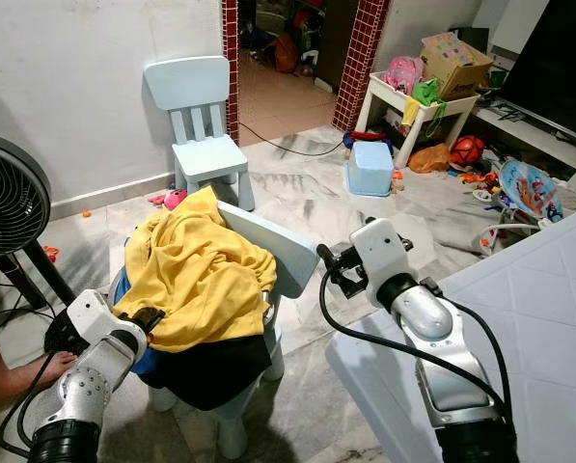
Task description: Hang hanger
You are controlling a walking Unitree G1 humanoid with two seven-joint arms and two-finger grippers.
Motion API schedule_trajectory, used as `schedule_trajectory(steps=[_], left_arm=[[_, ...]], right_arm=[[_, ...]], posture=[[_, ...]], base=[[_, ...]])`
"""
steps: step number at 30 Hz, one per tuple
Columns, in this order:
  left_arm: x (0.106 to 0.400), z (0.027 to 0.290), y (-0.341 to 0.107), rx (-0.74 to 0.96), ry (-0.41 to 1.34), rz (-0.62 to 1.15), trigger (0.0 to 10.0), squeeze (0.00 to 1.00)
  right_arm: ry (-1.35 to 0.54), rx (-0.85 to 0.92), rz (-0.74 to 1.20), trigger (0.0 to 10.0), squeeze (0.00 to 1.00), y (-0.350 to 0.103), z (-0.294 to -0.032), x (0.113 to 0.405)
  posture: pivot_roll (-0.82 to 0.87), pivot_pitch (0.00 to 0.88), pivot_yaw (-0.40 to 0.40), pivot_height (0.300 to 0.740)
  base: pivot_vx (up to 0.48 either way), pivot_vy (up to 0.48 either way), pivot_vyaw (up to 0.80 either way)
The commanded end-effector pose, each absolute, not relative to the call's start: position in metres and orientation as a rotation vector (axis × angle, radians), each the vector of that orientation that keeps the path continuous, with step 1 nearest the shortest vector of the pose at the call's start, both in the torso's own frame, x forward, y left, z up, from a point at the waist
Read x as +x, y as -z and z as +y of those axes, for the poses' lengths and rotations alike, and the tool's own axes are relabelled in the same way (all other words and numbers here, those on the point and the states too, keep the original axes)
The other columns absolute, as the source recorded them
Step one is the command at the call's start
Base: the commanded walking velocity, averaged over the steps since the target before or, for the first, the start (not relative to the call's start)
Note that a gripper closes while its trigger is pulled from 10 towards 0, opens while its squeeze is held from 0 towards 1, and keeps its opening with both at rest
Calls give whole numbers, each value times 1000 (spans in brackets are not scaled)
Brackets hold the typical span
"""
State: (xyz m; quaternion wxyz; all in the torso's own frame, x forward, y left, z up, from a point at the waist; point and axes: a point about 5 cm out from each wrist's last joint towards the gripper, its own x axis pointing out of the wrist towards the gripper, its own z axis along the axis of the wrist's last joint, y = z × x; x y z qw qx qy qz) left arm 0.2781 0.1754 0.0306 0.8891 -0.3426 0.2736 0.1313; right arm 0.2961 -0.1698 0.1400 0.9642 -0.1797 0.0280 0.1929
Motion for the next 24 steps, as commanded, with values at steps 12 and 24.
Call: schedule_trajectory(steps=[12, 24], left_arm=[[273, 168, -45, -267, 75, 573, 0, 0], [222, 140, -51, 437, 915, 703, 0, 0]], right_arm=[[-387, -339, 52, 10000, 0, -134, -161, 299], [-389, -306, 50, 10000, 0, -127, -150, 300]], posture=[[-111, 0, -45, 740], [-82, 0, -18, 740]], base=[[0, 0, 0], [0, 0, 0]])
